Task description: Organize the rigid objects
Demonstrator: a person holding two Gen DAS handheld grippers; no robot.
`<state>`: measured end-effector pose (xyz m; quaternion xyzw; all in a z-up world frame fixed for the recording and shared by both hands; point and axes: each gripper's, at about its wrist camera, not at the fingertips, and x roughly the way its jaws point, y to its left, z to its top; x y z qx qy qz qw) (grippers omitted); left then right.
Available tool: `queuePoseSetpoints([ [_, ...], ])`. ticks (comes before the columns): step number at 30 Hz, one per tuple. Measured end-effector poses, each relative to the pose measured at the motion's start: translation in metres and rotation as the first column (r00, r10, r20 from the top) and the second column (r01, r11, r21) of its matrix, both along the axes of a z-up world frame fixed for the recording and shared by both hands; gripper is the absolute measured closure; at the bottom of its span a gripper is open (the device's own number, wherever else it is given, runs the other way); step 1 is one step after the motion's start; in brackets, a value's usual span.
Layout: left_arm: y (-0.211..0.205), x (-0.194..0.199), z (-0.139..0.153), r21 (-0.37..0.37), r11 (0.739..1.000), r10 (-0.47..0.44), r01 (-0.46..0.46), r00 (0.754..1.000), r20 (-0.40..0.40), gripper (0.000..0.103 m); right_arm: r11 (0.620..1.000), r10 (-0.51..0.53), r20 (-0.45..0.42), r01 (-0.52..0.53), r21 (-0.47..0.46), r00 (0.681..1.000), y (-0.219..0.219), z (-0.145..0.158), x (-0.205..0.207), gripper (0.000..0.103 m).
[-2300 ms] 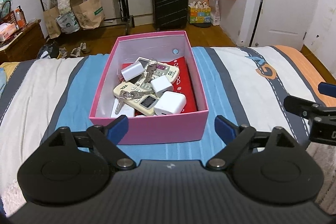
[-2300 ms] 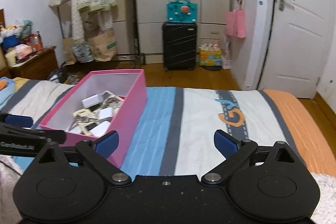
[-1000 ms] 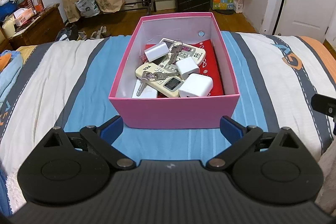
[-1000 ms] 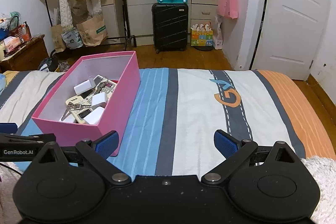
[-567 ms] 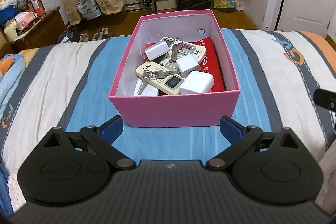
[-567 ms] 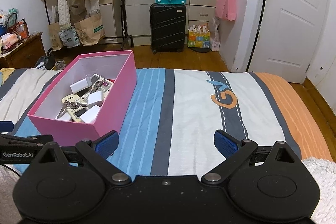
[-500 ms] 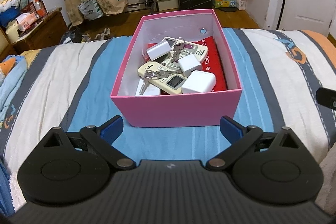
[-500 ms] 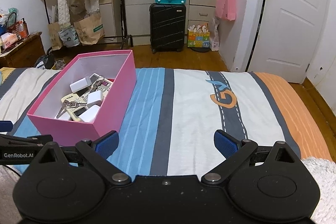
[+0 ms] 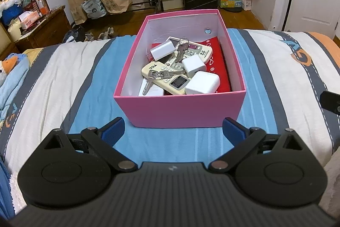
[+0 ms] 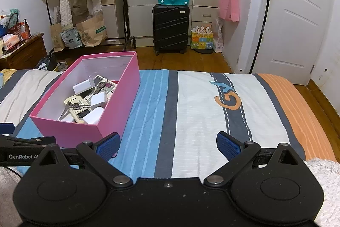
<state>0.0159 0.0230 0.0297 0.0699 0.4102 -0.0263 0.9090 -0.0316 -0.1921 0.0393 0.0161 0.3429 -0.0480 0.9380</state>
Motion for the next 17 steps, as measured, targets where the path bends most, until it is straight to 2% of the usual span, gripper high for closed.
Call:
queuePoseSetpoints([
  [17, 0.0021, -0.0027, 0.0003, 0.003, 1.0, 0.01, -0.01, 1.0, 0.016, 0.003, 1.0, -0.019, -0.001, 0.019, -0.008, 1.0, 0.0017, -0.0023, 0.0016, 0.004],
])
